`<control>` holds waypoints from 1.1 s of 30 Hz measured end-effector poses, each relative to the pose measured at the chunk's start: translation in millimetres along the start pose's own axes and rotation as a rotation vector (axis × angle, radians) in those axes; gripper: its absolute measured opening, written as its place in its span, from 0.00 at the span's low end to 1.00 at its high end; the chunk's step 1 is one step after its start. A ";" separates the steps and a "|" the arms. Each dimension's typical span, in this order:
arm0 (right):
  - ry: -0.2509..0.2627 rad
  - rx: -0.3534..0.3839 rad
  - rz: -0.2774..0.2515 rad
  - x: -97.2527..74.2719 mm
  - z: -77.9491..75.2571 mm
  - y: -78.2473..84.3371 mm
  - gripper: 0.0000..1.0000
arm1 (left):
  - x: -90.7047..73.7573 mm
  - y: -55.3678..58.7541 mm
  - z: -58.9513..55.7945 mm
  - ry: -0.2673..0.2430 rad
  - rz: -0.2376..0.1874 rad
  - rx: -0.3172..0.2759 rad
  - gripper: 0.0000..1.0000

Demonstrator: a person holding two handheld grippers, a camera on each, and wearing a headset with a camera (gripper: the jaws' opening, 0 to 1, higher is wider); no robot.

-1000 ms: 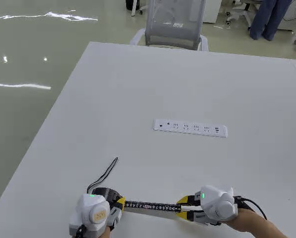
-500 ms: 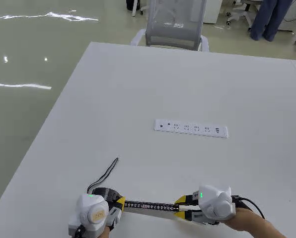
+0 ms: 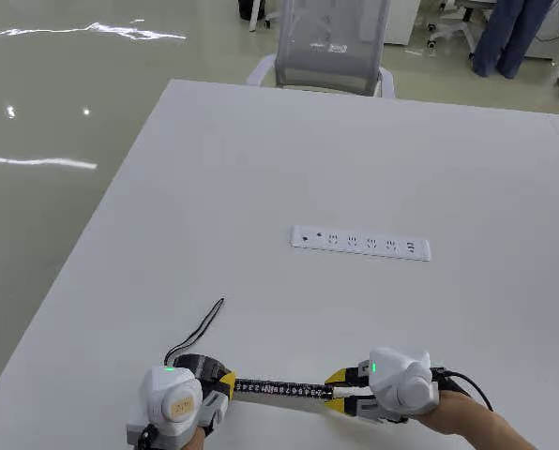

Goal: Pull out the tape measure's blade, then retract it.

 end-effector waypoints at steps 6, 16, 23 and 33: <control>-0.003 -0.003 -0.001 0.6 0.5 -2.7 0.14 | 0.0 -0.1 0.1 0.004 0.000 -0.003 0.60; -0.005 -0.015 -0.005 3.6 -0.7 -7.1 0.14 | 0.4 -0.3 1.4 0.010 0.001 -0.011 0.60; -0.007 -0.017 -0.004 5.3 -1.2 -8.5 0.14 | -0.6 -0.8 1.8 0.015 0.002 -0.019 0.60; -0.012 -0.014 -0.003 7.5 -0.5 -9.8 0.14 | -0.1 -0.4 2.5 0.019 0.002 -0.017 0.60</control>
Point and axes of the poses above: the centre of the closed fingertips' face, and the gripper's own axes: x roughly forward along the fingers, z roughly to its left, y roughly out of its underside, the point moved 5 cm from there along -x, roughly backward along the fingers, and after that the axes turned 2 degrees about -x, right-handed, at the moved point
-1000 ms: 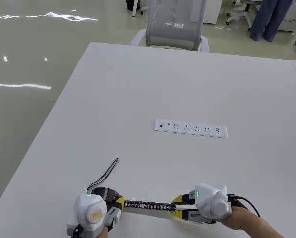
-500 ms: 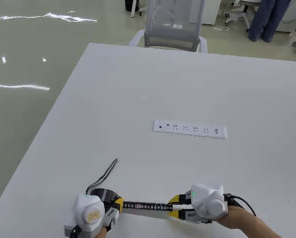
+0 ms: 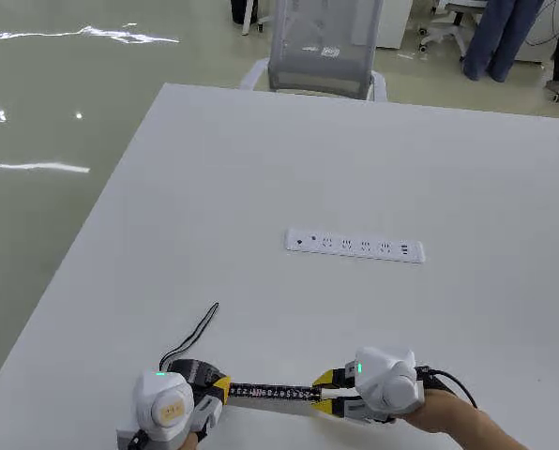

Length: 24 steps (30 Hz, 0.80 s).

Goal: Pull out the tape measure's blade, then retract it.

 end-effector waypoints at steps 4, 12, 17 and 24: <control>-0.001 -0.001 -0.001 1.2 0.3 -1.5 0.14 | -1.2 -0.8 -0.3 0.003 -0.001 -0.002 0.60; -0.004 -0.003 -0.002 3.1 0.0 -2.6 0.14 | -0.8 -0.6 0.3 0.006 -0.001 -0.005 0.60; -0.004 -0.005 -0.002 4.0 0.1 -4.0 0.14 | -0.7 -0.5 0.3 0.007 -0.003 -0.005 0.60; -0.007 -0.007 -0.004 6.5 -0.5 -5.5 0.14 | -0.2 0.1 0.7 0.007 -0.004 -0.007 0.60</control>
Point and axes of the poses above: the centre of the closed fingertips' face, and the gripper's own axes: x roughly forward along the fingers, z roughly to its left, y roughly out of its underside, the point moved 5 cm from there along -x, roughly backward along the fingers, and after that the axes turned 2 degrees about -x, right-handed, at the moved point
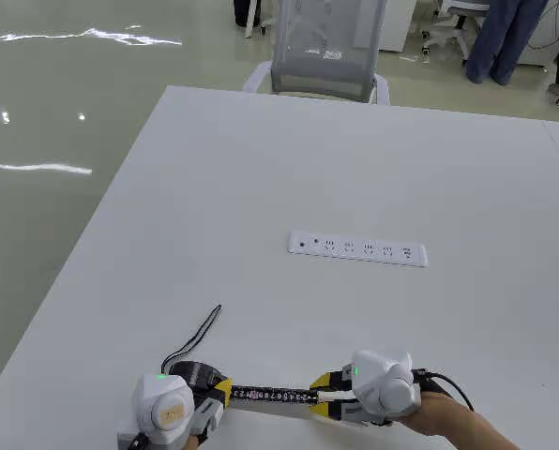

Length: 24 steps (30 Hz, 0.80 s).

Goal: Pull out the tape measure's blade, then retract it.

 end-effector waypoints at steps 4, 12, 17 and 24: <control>-0.001 0.000 -0.002 1.3 0.0 -1.2 0.14 | -0.1 -0.3 -0.1 0.002 0.000 -0.002 0.60; -0.003 -0.002 -0.008 4.1 -0.2 -4.2 0.14 | -0.8 -0.6 -0.1 0.004 0.000 -0.002 0.60; -0.006 -0.006 -0.011 6.9 -0.6 -6.4 0.14 | 0.3 0.0 0.6 0.005 0.000 -0.002 0.60; -0.006 -0.007 -0.014 8.5 -0.4 -8.7 0.14 | -0.8 -0.6 0.6 0.005 -0.001 -0.004 0.60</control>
Point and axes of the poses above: the centre of the closed fingertips' face, and the gripper's own axes: x roughly forward along the fingers, z roughly to its left, y roughly out of its underside, the point moved 5 cm from there along -x, roughly backward along the fingers, and after that the axes turned 2 degrees about -x, right-handed, at the moved point
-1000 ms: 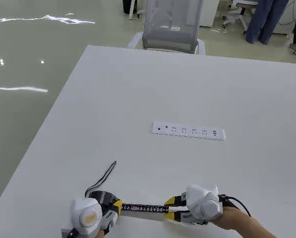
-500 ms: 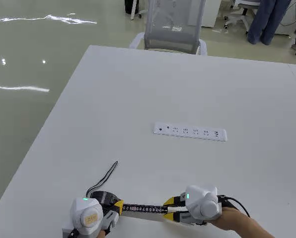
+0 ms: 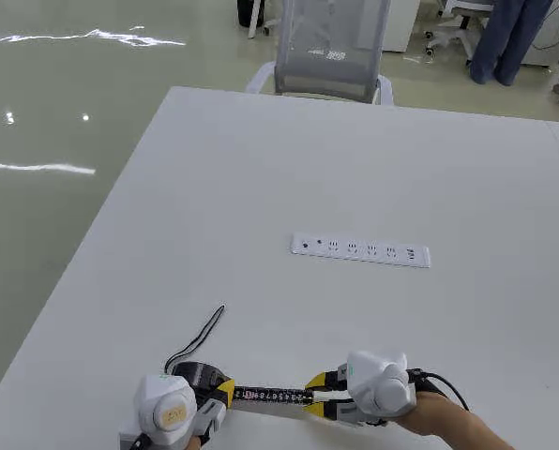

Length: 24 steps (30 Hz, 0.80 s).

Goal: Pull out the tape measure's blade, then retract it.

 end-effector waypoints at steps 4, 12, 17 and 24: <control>0.001 -0.001 -0.001 -0.1 -0.2 -1.5 0.14 | 0.2 0.1 0.0 -0.001 0.000 0.000 0.60; -0.001 -0.001 -0.003 1.1 -0.7 -3.4 0.14 | 1.2 0.5 0.8 0.002 0.000 -0.005 0.60; -0.003 -0.003 -0.004 2.7 -0.7 -5.1 0.14 | 0.8 0.2 0.4 0.001 -0.001 -0.004 0.60; -0.006 -0.005 -0.005 4.3 -1.1 -7.6 0.14 | 1.0 0.4 0.8 0.003 -0.001 -0.006 0.60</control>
Point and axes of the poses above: the centre of the closed fingertips' face, and the gripper's own axes: x roughly forward along the fingers, z roughly to its left, y roughly out of its underside, the point moved 5 cm from there along -x, roughly backward along the fingers, and after that the axes turned 2 degrees about -x, right-handed, at the moved point
